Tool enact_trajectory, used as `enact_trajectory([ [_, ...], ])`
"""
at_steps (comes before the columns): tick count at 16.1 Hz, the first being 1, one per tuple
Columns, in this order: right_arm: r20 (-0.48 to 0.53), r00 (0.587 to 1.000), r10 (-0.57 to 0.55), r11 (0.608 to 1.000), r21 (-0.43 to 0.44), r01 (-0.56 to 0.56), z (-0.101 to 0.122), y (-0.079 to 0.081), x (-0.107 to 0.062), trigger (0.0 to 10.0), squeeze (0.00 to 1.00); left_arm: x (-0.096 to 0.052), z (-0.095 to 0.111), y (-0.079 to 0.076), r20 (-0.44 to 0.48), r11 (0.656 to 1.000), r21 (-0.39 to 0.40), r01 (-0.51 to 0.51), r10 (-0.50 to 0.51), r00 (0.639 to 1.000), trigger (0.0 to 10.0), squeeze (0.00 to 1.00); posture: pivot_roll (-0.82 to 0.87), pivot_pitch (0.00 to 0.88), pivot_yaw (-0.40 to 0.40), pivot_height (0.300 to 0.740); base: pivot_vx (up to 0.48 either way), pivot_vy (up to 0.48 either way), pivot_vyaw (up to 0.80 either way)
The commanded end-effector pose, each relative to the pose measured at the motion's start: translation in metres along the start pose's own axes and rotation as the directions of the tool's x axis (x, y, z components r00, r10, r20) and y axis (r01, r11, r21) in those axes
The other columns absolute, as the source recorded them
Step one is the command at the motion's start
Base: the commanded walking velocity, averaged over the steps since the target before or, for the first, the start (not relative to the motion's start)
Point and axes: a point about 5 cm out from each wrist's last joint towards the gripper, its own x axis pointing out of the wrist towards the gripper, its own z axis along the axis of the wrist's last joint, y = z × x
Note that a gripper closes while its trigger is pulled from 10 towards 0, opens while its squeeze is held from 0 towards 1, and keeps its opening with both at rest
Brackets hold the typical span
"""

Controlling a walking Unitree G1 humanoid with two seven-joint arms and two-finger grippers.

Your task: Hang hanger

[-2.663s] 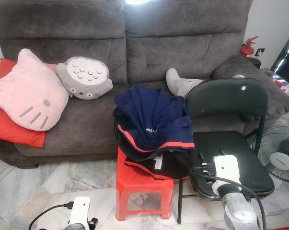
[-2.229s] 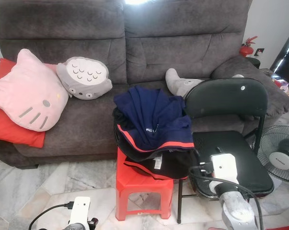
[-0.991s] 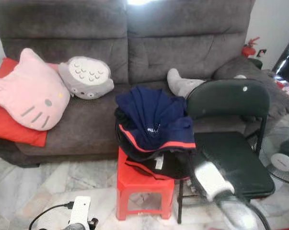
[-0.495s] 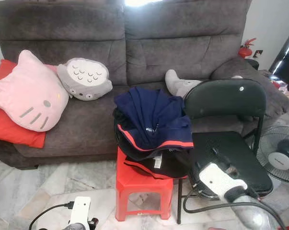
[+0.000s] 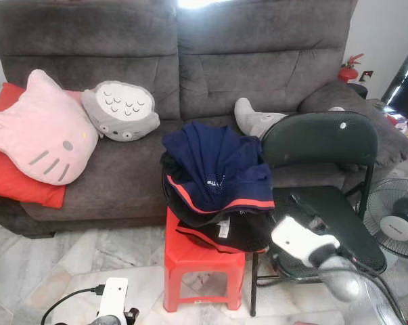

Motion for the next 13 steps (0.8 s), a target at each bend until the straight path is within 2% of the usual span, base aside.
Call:
enact_trajectory([
  [1, -0.003, 1.000, 0.009, 1.000, -0.021, -0.009, -0.0008, 0.0008, 0.0030, 10.0, 0.00, -0.0001, -0.0014, 0.0001, -0.010, 1.000, 0.005, -0.002, 0.002, 1.000, 10.0, 0.00, -0.15, 0.000, -0.012, 0.740, 0.000, 0.000, 0.00],
  [13, -0.008, 1.000, -0.003, 0.999, -0.039, 0.002, -0.0034, 0.0016, 0.0120, 10.0, 0.00, -0.0001, -0.0009, 0.0007, -0.009, 1.000, 0.020, -0.004, 0.005, 1.000, 10.0, 0.00, -0.15, 0.000, -0.011, 0.740, 0.000, 0.000, 0.00],
])
